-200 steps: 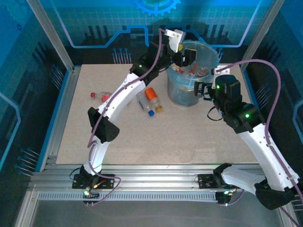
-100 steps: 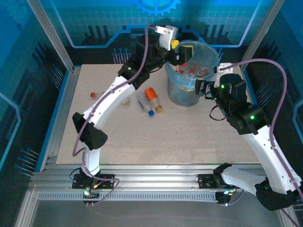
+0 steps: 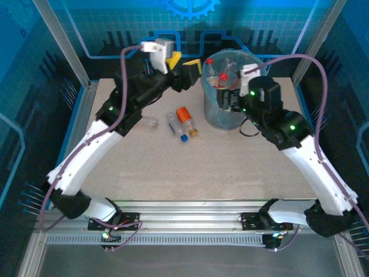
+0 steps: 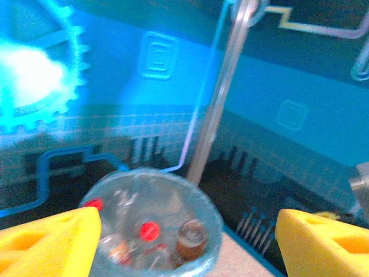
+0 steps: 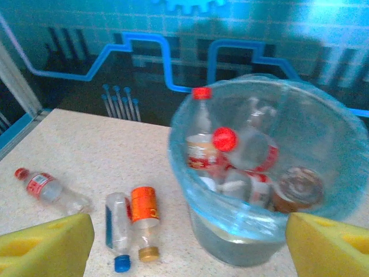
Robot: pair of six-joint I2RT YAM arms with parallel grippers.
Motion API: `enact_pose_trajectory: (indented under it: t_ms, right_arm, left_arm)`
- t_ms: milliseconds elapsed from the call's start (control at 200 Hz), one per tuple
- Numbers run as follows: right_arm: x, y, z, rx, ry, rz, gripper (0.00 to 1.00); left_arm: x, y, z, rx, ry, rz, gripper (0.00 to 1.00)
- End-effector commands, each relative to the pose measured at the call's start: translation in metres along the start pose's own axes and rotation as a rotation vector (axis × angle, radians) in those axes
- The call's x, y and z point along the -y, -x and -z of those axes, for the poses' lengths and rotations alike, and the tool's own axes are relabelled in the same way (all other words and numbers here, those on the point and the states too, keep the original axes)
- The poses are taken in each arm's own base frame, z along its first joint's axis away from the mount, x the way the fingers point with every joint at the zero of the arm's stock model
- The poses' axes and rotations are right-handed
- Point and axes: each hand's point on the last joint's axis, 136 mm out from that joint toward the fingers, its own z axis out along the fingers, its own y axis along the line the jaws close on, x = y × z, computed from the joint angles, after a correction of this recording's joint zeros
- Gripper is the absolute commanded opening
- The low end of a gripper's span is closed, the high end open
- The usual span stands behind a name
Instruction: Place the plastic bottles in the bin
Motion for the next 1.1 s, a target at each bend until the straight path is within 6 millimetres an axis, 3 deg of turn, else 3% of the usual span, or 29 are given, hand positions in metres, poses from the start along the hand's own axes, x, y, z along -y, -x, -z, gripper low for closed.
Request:
enact_pose_trajectory:
  t_ms: [0,130,270,530,755,930,1096]
  right_arm:
    - [-0.039,0.009,-0.019,0.001,0.075,0.071,0.87]
    - [-0.088,0.004,-0.046,-0.040,0.159,0.140,0.88]
    - [-0.136,-0.018,-0.081,-0.114,0.214,0.215,0.88]
    - [-0.188,-0.064,-0.140,-0.256,0.238,0.314,0.85]
    - [-0.201,-0.099,-0.183,-0.342,0.221,0.376,0.80]
    - [-0.188,-0.121,-0.207,-0.409,0.175,0.385,0.79]
    - [-0.170,-0.144,-0.223,-0.483,0.145,0.367,0.78]
  left_arm:
    - [-0.053,-0.016,0.036,-0.033,0.214,-0.001,0.80]
    - [-0.112,-0.050,0.084,-0.094,0.411,0.064,0.80]
    - [-0.160,-0.089,0.122,-0.169,0.568,0.116,0.79]
    - [-0.227,-0.152,0.145,-0.272,0.709,0.250,0.80]
    - [-0.272,-0.188,0.149,-0.302,0.745,0.414,0.79]
    - [-0.292,-0.204,0.154,-0.310,0.768,0.472,0.79]
    - [-0.299,-0.212,0.157,-0.318,0.773,0.503,0.79]
